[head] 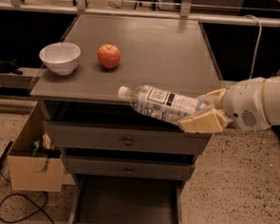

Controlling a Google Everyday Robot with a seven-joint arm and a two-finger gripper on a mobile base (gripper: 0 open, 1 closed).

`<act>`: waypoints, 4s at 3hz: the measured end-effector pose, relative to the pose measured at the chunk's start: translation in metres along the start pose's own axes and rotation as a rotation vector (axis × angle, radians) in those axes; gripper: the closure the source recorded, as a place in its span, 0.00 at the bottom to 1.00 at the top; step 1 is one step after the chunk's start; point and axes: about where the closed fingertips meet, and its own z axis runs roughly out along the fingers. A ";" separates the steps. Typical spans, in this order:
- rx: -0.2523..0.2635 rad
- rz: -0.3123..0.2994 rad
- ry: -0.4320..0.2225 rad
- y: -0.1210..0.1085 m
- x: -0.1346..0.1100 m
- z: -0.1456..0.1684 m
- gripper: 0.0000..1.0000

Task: Place blue plastic bottle into bottom drawer

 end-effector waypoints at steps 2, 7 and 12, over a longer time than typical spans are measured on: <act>-0.044 0.071 -0.039 0.058 0.064 0.020 1.00; -0.050 0.116 -0.044 0.064 0.161 0.130 1.00; -0.142 0.217 0.027 0.021 0.315 0.243 1.00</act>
Offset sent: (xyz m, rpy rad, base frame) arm -0.0838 0.0139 -0.1097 0.1099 0.0642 -0.0179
